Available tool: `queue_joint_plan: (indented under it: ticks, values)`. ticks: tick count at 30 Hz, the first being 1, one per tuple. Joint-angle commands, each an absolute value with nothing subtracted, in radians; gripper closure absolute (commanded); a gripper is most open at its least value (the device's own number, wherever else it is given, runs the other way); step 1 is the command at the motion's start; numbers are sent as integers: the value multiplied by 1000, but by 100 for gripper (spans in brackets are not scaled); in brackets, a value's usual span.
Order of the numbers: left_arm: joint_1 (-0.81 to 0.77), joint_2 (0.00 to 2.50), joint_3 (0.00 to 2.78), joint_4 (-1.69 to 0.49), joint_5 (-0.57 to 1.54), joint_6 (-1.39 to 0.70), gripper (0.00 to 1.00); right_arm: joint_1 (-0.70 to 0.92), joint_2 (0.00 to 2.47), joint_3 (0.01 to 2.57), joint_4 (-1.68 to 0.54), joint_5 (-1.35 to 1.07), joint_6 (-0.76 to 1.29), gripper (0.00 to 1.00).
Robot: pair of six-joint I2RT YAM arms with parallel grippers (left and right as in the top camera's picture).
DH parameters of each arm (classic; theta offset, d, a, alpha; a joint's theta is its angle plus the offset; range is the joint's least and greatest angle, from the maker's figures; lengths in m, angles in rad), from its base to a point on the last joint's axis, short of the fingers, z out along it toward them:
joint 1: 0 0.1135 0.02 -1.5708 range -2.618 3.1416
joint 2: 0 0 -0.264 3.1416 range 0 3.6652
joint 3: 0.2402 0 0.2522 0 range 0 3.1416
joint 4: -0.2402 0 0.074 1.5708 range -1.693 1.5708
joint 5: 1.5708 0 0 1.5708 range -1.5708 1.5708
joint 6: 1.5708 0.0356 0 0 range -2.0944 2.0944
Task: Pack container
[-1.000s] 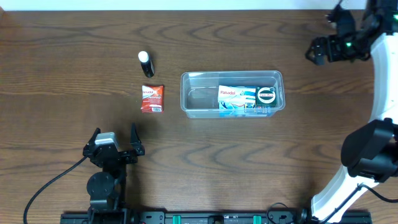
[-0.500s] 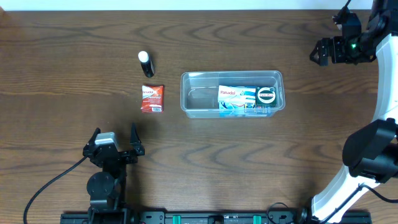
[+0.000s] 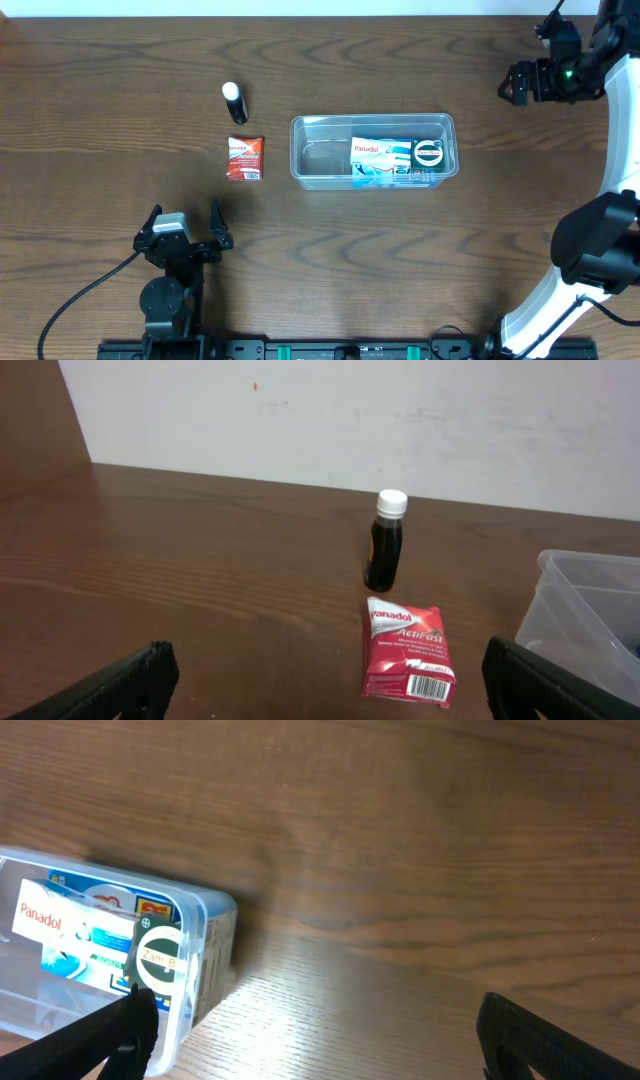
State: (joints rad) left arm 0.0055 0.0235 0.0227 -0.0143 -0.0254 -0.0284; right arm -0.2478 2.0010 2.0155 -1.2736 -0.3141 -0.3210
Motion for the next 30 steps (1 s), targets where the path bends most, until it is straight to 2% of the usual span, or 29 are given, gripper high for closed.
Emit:
queue_joint_plan:
  ticks: [1, 4, 10, 14, 21, 30]
  values:
    - [10, 23, 5, 25, -21, -46, 2, -255, 2001, 2033, -1275, -318, -307, 1]
    - [10, 24, 20, 76, 52, -53, 2, -255, 2001, 2033, -1275, -318, -307, 1]
    - [10, 117, 208, -52, 56, -51, 2, -255, 2001, 2033, -1275, -318, -307, 1]
    - [10, 353, 437, -175, 56, -49, 2, -255, 2001, 2033, -1275, -318, -307, 1]
    - [10, 915, 875, -532, 84, -54, 2, -255, 2001, 2033, -1275, -318, -307, 1]
    - [10, 1297, 978, -500, 120, -57, 2, -255, 2001, 2033, -1275, -318, -307, 1]
